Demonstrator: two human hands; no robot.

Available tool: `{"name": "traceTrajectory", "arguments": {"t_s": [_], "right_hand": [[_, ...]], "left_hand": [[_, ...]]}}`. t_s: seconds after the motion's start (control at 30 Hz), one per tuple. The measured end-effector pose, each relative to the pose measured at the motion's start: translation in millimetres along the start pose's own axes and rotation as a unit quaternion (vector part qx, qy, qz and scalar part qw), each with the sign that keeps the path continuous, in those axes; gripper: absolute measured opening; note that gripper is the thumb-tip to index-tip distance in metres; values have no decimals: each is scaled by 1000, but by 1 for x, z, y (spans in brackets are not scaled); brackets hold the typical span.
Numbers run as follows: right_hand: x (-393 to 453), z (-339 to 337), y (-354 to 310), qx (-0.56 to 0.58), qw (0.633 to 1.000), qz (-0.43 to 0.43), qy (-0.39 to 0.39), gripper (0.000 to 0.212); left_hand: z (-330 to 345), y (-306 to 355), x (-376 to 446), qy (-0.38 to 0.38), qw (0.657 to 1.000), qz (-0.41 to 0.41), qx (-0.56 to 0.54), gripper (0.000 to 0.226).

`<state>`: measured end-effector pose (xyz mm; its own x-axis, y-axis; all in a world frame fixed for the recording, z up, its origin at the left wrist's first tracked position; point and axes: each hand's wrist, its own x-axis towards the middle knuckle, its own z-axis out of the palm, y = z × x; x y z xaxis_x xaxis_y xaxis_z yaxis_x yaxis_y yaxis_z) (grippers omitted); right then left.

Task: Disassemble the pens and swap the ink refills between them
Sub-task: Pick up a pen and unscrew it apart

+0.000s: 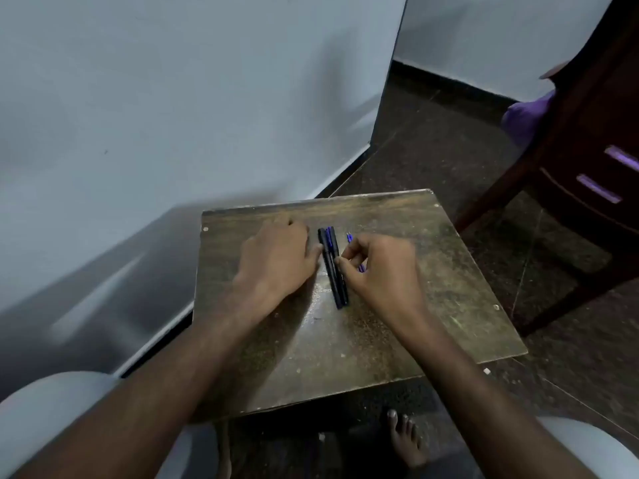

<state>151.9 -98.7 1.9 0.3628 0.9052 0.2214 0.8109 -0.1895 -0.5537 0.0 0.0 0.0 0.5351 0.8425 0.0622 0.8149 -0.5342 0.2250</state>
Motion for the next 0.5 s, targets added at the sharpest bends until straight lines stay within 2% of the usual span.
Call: {"name": "traceTrajectory", "arguments": {"t_s": [0.2, 0.4, 0.5], "right_hand": [[7, 10, 8, -11, 996, 49, -77, 12], [9, 12, 12, -18, 994, 56, -87, 13], [10, 12, 12, -19, 994, 52, -90, 13]], "left_hand": [[-1, -1, 11, -18, 998, 17, -52, 55], [5, 2, 13, -32, 997, 10, -67, 51], [7, -1, 16, -31, 995, 7, -91, 38]]}}
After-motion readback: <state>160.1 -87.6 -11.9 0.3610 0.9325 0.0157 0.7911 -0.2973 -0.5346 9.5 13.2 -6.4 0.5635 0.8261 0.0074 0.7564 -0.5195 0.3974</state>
